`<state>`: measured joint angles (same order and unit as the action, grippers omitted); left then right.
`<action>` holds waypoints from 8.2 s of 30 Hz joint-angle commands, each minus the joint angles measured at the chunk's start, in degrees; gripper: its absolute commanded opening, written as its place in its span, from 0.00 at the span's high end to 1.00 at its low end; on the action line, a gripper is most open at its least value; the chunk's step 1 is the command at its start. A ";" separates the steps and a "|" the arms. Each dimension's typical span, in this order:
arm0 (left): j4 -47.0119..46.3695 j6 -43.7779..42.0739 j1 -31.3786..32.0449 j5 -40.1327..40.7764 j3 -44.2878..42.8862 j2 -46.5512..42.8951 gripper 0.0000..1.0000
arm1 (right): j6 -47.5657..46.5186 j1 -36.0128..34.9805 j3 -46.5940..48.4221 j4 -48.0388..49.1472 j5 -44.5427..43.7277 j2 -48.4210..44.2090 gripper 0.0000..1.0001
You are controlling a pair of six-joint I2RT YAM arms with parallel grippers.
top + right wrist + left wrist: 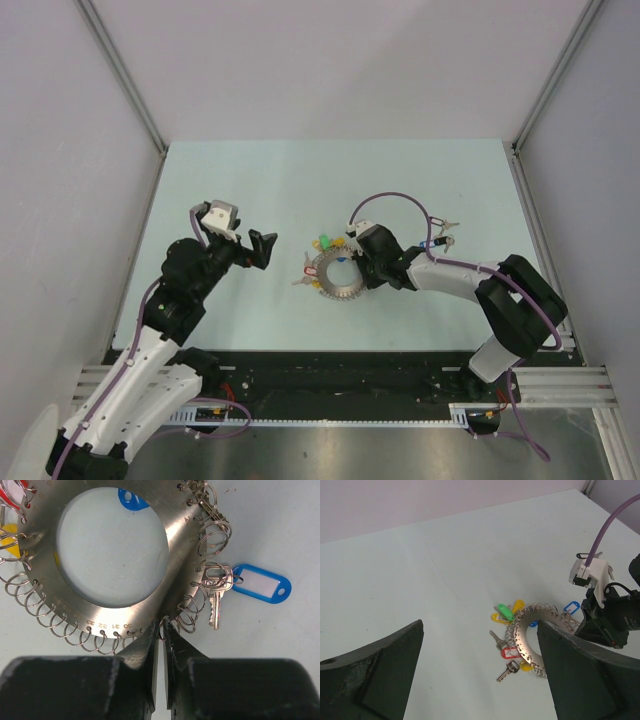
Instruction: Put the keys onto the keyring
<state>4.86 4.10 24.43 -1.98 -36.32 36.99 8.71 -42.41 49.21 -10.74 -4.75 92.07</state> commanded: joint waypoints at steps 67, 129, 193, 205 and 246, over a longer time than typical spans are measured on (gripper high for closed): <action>-1.08 0.56 -0.69 -1.71 -0.42 -0.17 0.00 | -24.71 -5.84 2.91 -3.32 -7.73 2.41 0.94; -7.24 -15.52 7.48 -45.48 -11.76 21.81 0.50 | -25.50 7.08 -0.26 24.54 57.66 -26.33 1.00; -9.43 -15.26 13.46 -41.70 -7.19 16.80 1.00 | -32.27 3.83 4.05 7.49 50.89 -28.44 0.78; -10.14 -15.08 13.54 -42.85 -7.10 17.50 1.00 | -31.04 4.27 4.05 9.34 54.06 -27.91 1.00; -5.30 -16.66 13.63 -43.90 -10.70 22.16 0.83 | -29.71 3.74 4.05 12.50 56.52 -26.77 1.00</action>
<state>0.19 -11.62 37.65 -44.16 -44.25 58.67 -20.23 -37.58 51.03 -1.87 51.22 65.39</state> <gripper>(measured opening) 0.177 0.010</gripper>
